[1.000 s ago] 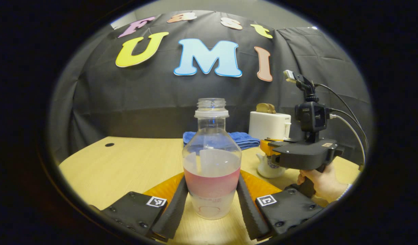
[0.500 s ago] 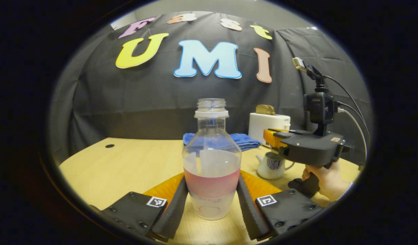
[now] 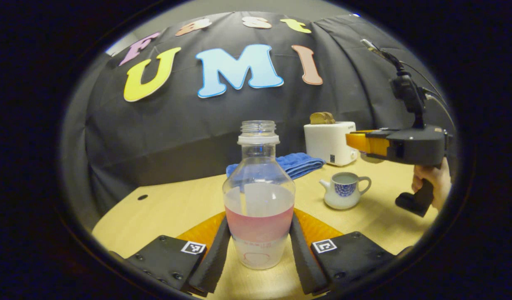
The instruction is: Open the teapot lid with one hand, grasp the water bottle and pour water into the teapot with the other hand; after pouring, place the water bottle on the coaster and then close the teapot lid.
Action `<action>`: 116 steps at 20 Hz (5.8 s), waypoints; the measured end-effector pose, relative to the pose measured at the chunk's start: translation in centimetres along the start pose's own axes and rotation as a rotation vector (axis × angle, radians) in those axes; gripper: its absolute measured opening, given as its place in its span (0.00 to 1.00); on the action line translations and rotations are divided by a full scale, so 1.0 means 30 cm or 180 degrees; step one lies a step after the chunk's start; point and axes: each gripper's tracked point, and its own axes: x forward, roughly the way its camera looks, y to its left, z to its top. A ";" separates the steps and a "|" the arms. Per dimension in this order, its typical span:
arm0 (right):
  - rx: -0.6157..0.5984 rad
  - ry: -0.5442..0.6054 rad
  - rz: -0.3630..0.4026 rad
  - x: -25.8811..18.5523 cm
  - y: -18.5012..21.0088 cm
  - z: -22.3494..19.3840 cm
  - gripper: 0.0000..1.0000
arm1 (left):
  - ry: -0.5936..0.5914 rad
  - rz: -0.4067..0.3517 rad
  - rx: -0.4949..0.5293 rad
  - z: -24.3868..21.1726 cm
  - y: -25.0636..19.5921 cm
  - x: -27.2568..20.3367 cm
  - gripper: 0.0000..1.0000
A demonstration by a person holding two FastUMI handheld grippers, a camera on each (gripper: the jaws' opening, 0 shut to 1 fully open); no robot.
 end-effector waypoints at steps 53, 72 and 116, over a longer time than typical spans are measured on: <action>0.0612 0.0159 -0.0474 -0.067 -0.382 -0.051 0.11 | 0.0909 -0.0193 0.6357 0.197 -0.271 0.154 0.83; 0.0763 0.0139 -0.0462 -0.069 -0.399 -0.053 0.11 | 0.0928 -0.0013 0.7004 0.277 -0.333 0.074 0.84; 0.0537 0.0298 -0.0447 -0.044 -0.337 -0.101 0.10 | 0.0188 -0.0166 -0.0067 -0.082 -0.308 0.183 0.84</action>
